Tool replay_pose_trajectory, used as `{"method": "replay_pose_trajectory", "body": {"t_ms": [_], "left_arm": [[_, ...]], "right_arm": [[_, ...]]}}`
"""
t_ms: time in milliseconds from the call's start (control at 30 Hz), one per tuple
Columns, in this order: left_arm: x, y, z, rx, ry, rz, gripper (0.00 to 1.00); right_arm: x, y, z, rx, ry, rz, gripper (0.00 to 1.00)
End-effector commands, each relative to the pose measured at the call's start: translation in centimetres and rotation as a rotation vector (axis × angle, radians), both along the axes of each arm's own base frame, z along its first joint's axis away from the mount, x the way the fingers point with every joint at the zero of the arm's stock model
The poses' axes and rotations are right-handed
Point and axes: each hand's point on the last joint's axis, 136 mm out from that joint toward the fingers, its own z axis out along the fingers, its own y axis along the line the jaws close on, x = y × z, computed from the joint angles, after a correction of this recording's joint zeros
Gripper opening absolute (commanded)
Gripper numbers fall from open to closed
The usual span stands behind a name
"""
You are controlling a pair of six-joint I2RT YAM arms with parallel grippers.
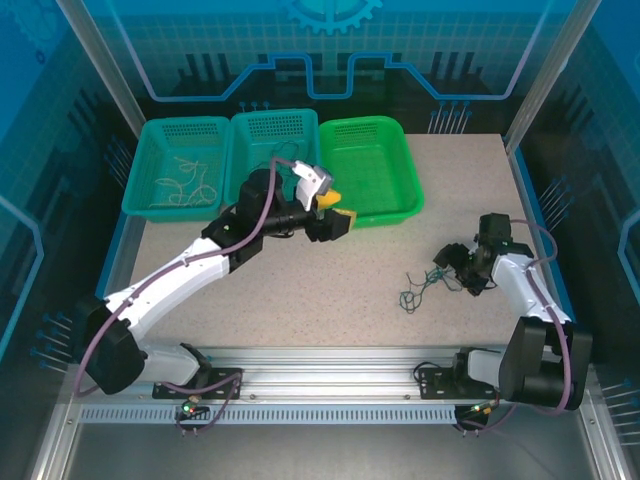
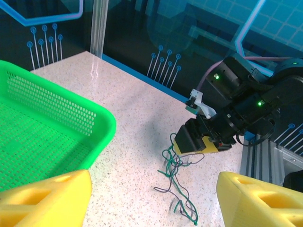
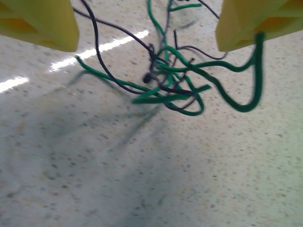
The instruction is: Untangle the cables
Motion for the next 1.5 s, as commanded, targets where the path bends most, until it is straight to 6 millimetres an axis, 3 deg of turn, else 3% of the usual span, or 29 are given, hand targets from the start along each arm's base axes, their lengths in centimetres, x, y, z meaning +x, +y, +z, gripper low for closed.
{"method": "replay_pose_trajectory", "body": {"t_ms": [0, 100, 300, 433, 767, 900, 1133, 1467], "left_arm": [[-0.5, -1.1, 1.5, -0.028, -0.026, -0.062, 0.72], [-0.8, -1.7, 1.3, -0.036, -0.014, -0.086, 0.72], [-0.7, -2.2, 0.4, -0.031, 0.022, -0.083, 0.73], [-0.9, -2.6, 0.3, -0.044, 0.029, -0.095, 0.73], [-1.3, -4.9, -3.0, -0.038, 0.110, -0.152, 0.74], [-1.1, -5.5, -2.5, -0.056, 0.141, -0.148, 0.75], [1.0, -6.6, -1.4, -0.136, 0.415, -0.039, 0.79], [-0.7, -8.1, -4.2, -0.072, 0.542, -0.137, 0.80]], "right_arm": [[0.3, 1.8, -1.5, 0.053, -0.010, 0.066, 0.70], [0.3, 2.7, -2.7, 0.025, 0.011, 0.107, 0.52], [1.3, 3.3, -2.4, 0.032, -0.025, 0.158, 0.01], [1.6, 4.4, -0.7, 0.070, -0.070, 0.203, 0.00], [2.8, 8.8, 9.1, 0.215, -0.397, 0.348, 0.00], [1.8, 10.4, 12.3, 0.251, -0.534, 0.440, 0.00], [-0.3, 12.0, 17.2, 0.258, -0.790, 0.556, 0.00], [0.3, 13.0, 20.4, 0.290, -0.899, 0.586, 0.00]]}}
